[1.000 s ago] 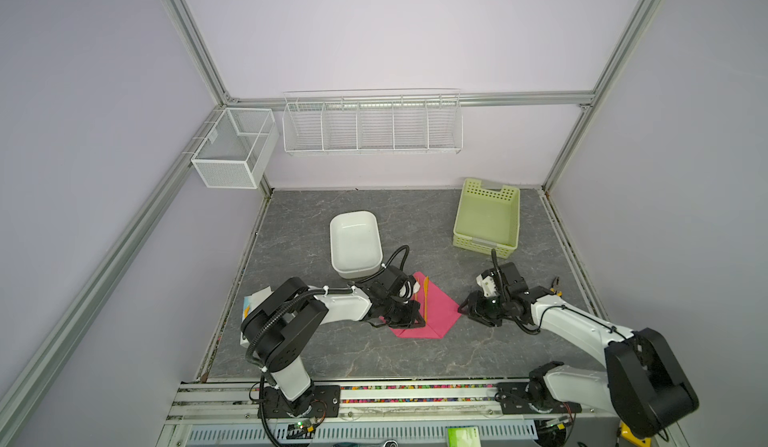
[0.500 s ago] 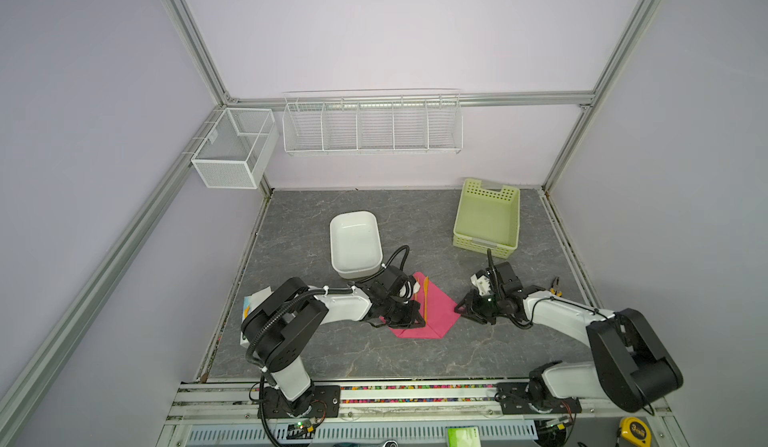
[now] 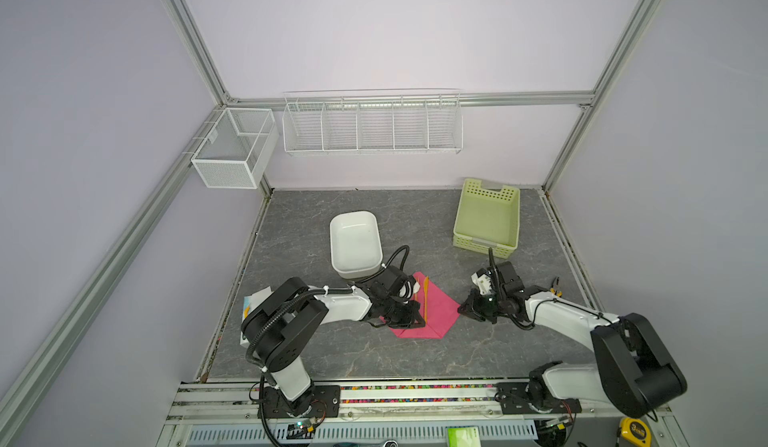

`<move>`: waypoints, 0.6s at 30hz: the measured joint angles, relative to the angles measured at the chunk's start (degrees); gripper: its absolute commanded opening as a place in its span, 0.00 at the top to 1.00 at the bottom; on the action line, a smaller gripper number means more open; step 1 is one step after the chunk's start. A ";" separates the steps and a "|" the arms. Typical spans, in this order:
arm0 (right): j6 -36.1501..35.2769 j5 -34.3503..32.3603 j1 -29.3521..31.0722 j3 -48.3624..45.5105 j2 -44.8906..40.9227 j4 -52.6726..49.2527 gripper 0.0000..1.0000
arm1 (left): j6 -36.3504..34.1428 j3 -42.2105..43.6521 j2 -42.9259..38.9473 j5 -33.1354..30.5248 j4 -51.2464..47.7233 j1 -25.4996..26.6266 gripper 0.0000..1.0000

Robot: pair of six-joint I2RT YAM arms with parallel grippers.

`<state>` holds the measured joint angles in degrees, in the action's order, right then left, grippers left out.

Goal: Place the utensils on the paper napkin and roll it up

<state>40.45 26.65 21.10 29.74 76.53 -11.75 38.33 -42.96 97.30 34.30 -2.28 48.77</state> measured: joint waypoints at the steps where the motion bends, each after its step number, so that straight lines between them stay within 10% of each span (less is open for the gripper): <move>1: 0.04 0.00 0.07 0.09 -0.35 -0.17 0.92 | 0.00 0.00 0.00 0.00 0.00 0.00 1.00; 18: 3.69 -1.62 7.37 5.33 -3.63 -1.75 0.92 | 0.00 0.00 0.00 0.00 0.00 0.00 1.00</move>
<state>44.14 25.04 28.47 35.07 72.90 -13.50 38.33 -42.96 97.30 34.30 -2.28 48.77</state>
